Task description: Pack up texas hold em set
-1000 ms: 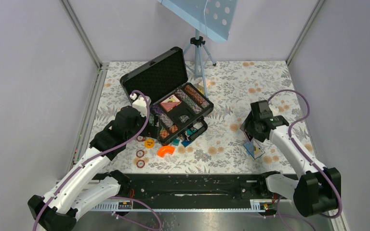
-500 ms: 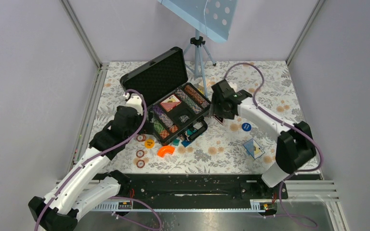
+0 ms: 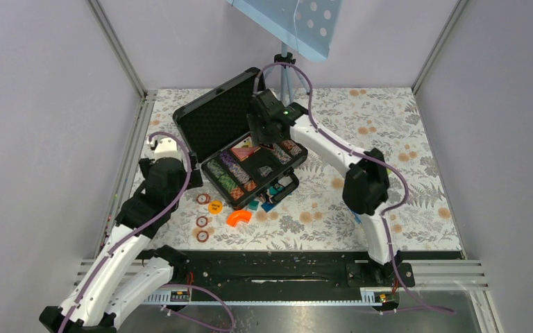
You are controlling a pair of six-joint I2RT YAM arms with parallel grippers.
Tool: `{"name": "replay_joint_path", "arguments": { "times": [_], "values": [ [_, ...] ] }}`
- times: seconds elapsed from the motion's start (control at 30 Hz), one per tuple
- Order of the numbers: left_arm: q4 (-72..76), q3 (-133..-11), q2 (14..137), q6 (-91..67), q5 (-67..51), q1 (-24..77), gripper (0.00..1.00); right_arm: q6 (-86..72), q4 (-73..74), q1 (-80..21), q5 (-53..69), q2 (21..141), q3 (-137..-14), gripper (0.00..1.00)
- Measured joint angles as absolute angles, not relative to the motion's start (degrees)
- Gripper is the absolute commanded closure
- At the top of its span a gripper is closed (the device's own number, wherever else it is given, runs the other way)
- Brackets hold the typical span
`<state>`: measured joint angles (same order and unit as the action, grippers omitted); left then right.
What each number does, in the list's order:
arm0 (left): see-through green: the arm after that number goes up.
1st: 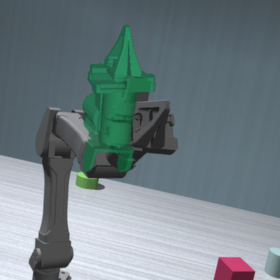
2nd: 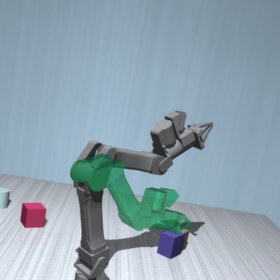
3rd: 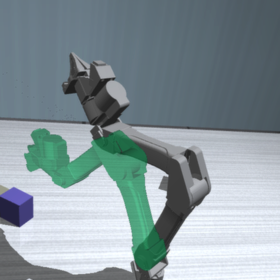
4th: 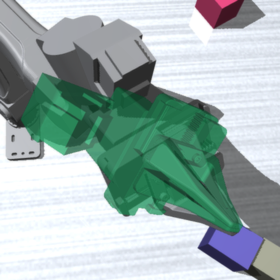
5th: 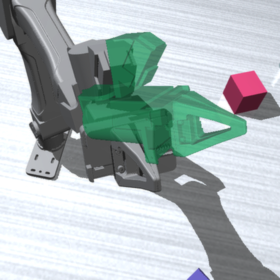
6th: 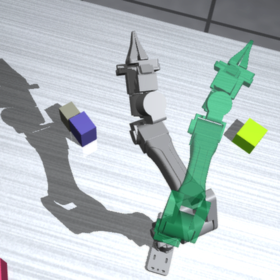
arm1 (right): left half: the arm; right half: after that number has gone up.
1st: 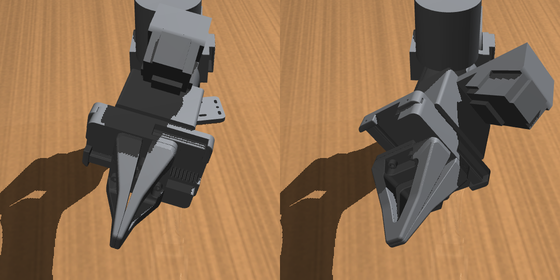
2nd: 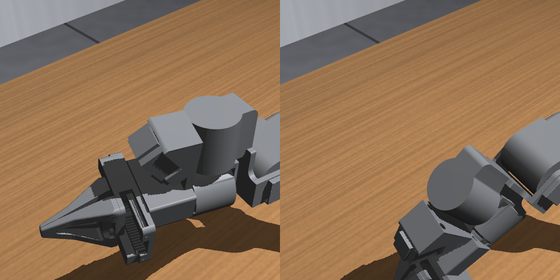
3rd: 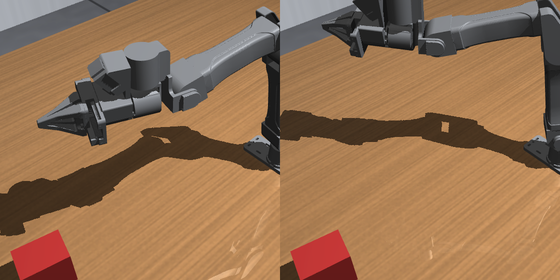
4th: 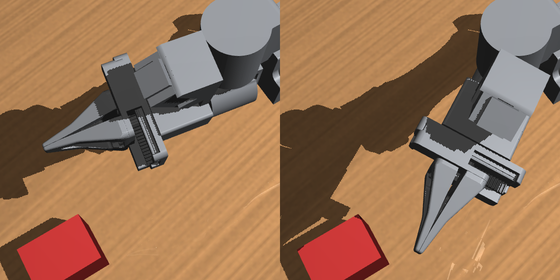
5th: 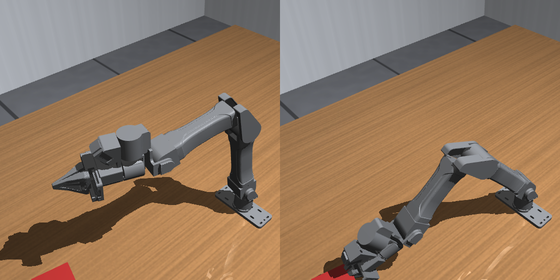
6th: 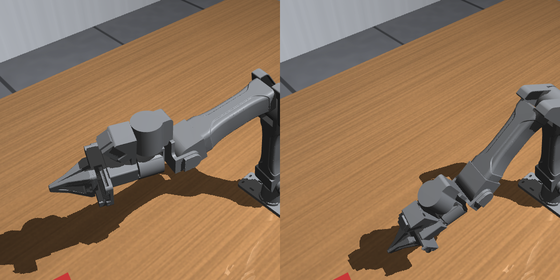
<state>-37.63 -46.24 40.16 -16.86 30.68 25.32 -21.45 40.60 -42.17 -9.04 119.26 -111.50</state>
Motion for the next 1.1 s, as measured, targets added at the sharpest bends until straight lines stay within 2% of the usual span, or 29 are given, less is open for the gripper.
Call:
{"name": "replay_joint_path", "arguments": {
  "times": [0.2,0.3,0.67,1.1],
  "values": [
    [-38.8,-46.2,39.8,-17.0,32.4,25.3,0.01,-12.3,45.9,-43.7,-6.7,134.3,-134.2,0.44],
    [-39.5,-46.2,38.7,-17.1,33.8,25.3,0.01,-9.1,47.2,-44.4,-5.4,139.1,-140.0,0.43],
    [-39.4,-45.9,36.9,-17.7,35.4,25.3,0.01,-2.4,48.9,-44.8,-0.4,143.3,-140.6,0.41],
    [-39.4,-44.9,36.3,-17.6,35.4,25.3,0.01,1.7,47.2,-45.4,0.1,145.0,-142.4,0.33]
  ]
}}
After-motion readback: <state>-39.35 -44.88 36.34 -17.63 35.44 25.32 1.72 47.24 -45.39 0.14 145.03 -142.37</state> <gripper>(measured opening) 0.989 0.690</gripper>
